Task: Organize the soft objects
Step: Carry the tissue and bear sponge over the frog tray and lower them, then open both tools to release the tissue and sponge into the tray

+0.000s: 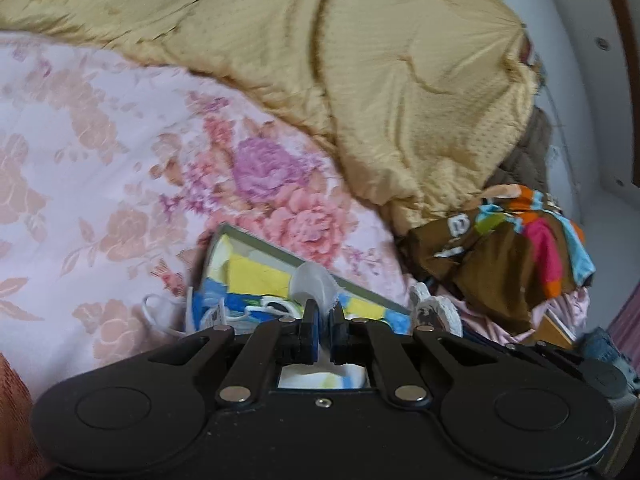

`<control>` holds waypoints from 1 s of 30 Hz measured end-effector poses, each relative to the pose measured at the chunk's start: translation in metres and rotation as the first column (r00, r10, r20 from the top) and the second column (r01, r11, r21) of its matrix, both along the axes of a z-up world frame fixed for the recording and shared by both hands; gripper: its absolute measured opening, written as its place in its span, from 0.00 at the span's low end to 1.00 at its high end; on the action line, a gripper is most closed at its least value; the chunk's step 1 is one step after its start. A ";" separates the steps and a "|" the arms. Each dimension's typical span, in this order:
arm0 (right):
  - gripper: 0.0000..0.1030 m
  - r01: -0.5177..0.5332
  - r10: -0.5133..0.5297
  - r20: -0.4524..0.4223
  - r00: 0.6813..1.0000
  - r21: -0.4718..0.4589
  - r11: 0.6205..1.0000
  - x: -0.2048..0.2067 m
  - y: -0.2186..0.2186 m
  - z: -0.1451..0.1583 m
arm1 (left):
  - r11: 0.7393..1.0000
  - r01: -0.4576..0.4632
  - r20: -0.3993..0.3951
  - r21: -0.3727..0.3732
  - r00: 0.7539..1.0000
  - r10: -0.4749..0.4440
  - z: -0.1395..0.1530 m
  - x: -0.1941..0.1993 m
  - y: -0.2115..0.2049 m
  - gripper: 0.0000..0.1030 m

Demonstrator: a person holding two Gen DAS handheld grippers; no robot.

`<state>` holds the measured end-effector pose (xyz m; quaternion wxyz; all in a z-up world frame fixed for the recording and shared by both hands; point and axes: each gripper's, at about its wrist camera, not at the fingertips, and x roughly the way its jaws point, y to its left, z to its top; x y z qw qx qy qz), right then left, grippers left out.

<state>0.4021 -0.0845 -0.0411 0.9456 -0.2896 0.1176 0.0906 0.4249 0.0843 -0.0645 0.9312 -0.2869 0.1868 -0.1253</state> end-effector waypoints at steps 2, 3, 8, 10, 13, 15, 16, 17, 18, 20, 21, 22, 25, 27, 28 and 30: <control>0.15 -0.007 0.007 -0.015 1.000 -0.007 1.000 0.003 0.004 -0.002 | 1.000 -0.010 -0.030 -0.006 1.000 0.010 -0.004 0.006 0.003 0.04; 0.16 -0.013 0.013 -0.030 0.999 -0.004 1.000 0.006 0.005 -0.002 | 1.000 -0.016 -0.048 -0.003 0.999 0.016 -0.007 0.009 0.005 0.04; 0.19 -0.040 0.038 -0.071 0.997 -0.027 0.999 0.013 0.016 -0.002 | 0.999 -0.033 -0.112 0.017 0.993 0.035 -0.015 0.018 0.008 0.04; 0.20 -0.050 0.047 -0.107 0.993 -0.026 0.998 0.018 0.018 -0.003 | 0.999 -0.031 -0.129 0.023 0.991 0.034 -0.018 0.021 0.007 0.04; 0.23 -0.070 0.068 -0.152 0.986 -0.009 0.998 0.021 0.019 -0.006 | 0.998 -0.029 -0.144 0.047 0.989 0.035 -0.022 0.022 0.003 0.06; 0.27 -0.077 0.078 -0.177 0.981 0.010 0.997 0.022 0.019 -0.008 | 0.998 -0.026 -0.146 0.064 0.989 0.035 -0.024 0.022 0.001 0.06; 0.27 -0.083 0.088 -0.206 0.975 0.035 0.996 0.023 0.017 -0.008 | 0.997 -0.026 -0.146 0.071 0.989 0.036 -0.024 0.022 0.000 0.06; 0.27 -0.083 0.098 -0.245 0.965 0.069 0.994 0.026 0.015 -0.008 | 0.997 -0.025 -0.145 0.078 0.989 0.036 -0.024 0.022 -0.001 0.06; 0.27 -0.080 0.105 -0.272 0.957 0.103 0.991 0.029 0.012 -0.008 | 0.996 -0.022 -0.145 0.086 0.989 0.035 -0.023 0.022 -0.002 0.06; 0.27 -0.069 0.105 -0.284 0.953 0.135 0.989 0.030 0.007 -0.008 | 0.996 -0.023 -0.144 0.090 0.989 0.036 -0.022 0.021 -0.002 0.07; 0.30 -0.066 0.105 -0.284 0.953 0.143 0.988 0.030 0.004 -0.007 | 0.996 -0.023 -0.146 0.089 0.989 0.036 -0.022 0.021 -0.002 0.07; 0.33 -0.061 0.105 -0.289 0.951 0.158 0.985 0.031 0.002 -0.005 | 0.996 -0.023 -0.146 0.091 0.989 0.036 -0.022 0.021 -0.002 0.08; 0.44 -0.043 0.107 -0.298 0.949 0.214 0.976 0.032 -0.007 0.003 | 0.995 -0.024 -0.143 0.100 0.989 0.038 -0.021 0.021 -0.003 0.13; 0.46 -0.032 0.100 -0.296 0.950 0.226 0.974 0.030 -0.011 0.005 | 0.993 -0.023 -0.140 0.112 0.989 0.039 -0.018 0.019 -0.004 0.17; 0.47 -0.028 0.096 -0.293 0.951 0.228 0.973 0.029 -0.014 0.006 | 0.992 -0.022 -0.137 0.123 0.990 0.039 -0.017 0.018 -0.005 0.19; 0.51 -0.016 0.088 -0.289 0.953 0.242 0.970 0.028 -0.018 0.007 | 0.988 -0.020 -0.133 0.151 0.990 0.041 -0.015 0.016 -0.008 0.21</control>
